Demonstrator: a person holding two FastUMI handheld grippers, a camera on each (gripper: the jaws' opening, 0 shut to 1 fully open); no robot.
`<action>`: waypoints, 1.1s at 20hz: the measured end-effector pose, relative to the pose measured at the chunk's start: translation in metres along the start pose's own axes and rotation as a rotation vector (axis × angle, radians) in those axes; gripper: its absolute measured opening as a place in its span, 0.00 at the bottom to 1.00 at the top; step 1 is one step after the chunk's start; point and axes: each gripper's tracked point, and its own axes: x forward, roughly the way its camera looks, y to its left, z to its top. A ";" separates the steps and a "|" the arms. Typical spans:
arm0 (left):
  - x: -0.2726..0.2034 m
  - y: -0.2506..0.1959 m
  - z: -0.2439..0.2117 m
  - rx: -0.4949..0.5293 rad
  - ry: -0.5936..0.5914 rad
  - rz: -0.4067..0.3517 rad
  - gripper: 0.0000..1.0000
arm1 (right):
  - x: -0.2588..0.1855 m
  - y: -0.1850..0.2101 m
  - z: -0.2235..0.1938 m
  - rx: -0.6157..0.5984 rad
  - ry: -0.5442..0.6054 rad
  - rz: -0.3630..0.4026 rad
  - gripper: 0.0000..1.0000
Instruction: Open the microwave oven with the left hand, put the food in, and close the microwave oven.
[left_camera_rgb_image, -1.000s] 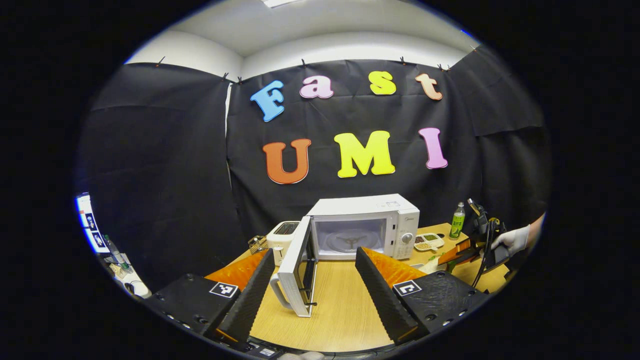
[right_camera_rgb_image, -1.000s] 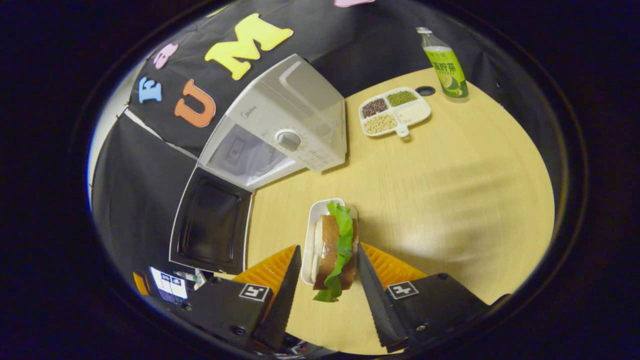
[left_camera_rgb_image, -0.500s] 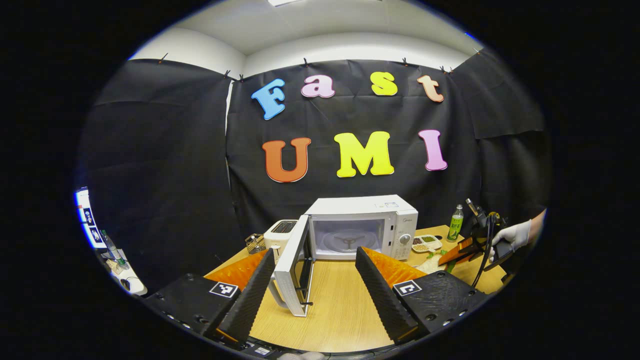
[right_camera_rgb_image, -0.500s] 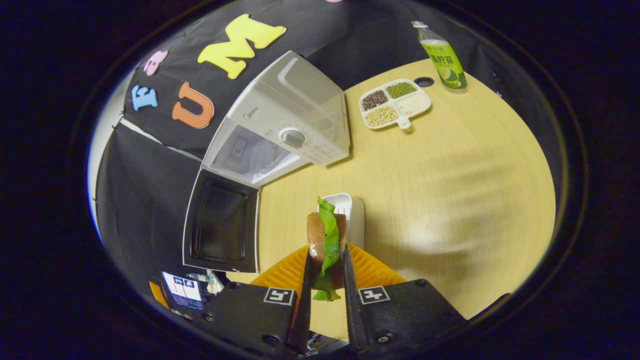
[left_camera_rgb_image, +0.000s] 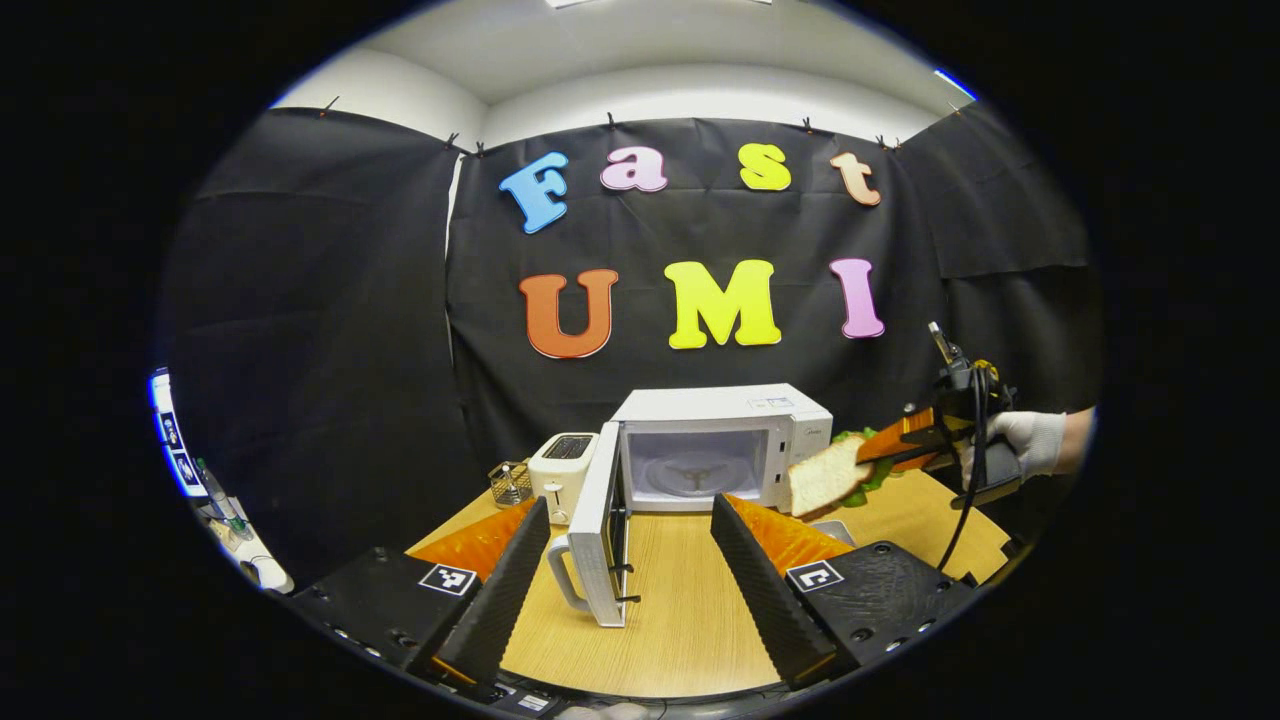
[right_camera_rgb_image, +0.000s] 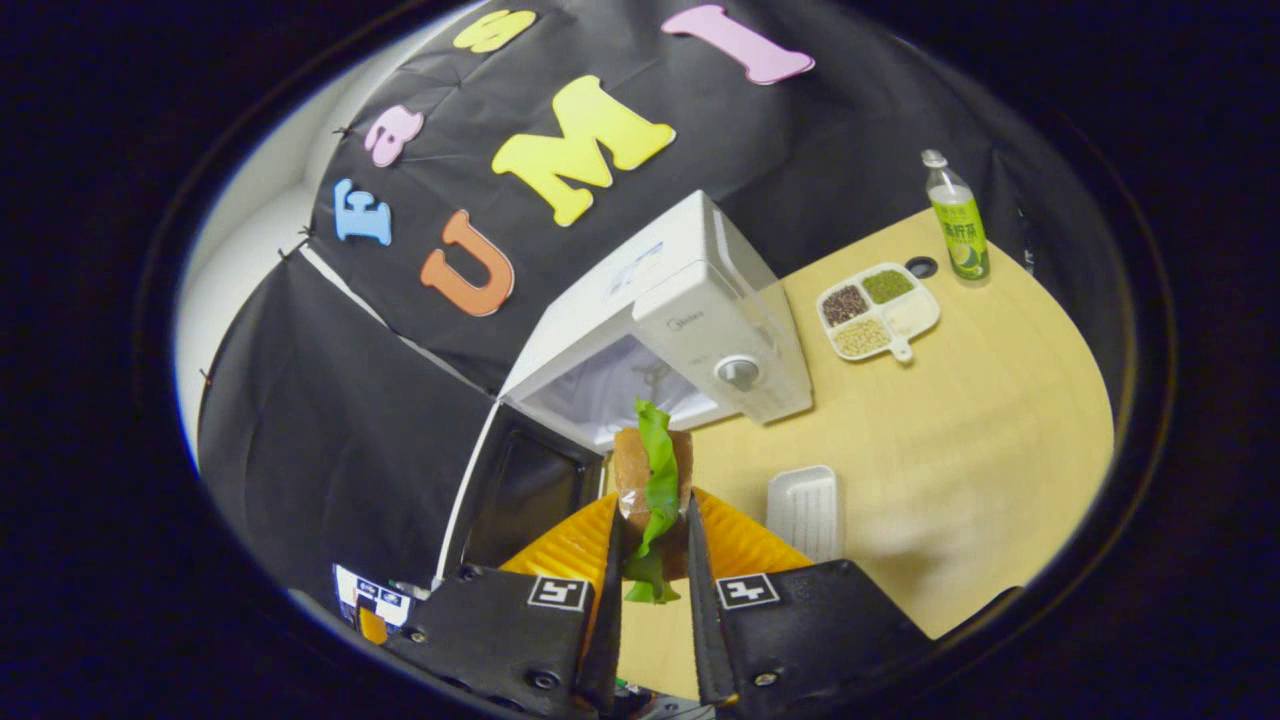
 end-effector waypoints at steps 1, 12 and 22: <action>-0.001 0.005 -0.001 0.008 0.002 -0.001 0.96 | 0.013 0.006 -0.003 0.020 -0.029 0.003 0.33; -0.006 0.075 -0.018 -0.001 0.000 0.072 0.96 | 0.179 0.044 -0.010 0.340 -0.460 0.002 0.33; 0.016 0.091 -0.029 0.030 0.036 0.093 0.96 | 0.281 0.031 0.022 0.432 -0.563 -0.059 0.33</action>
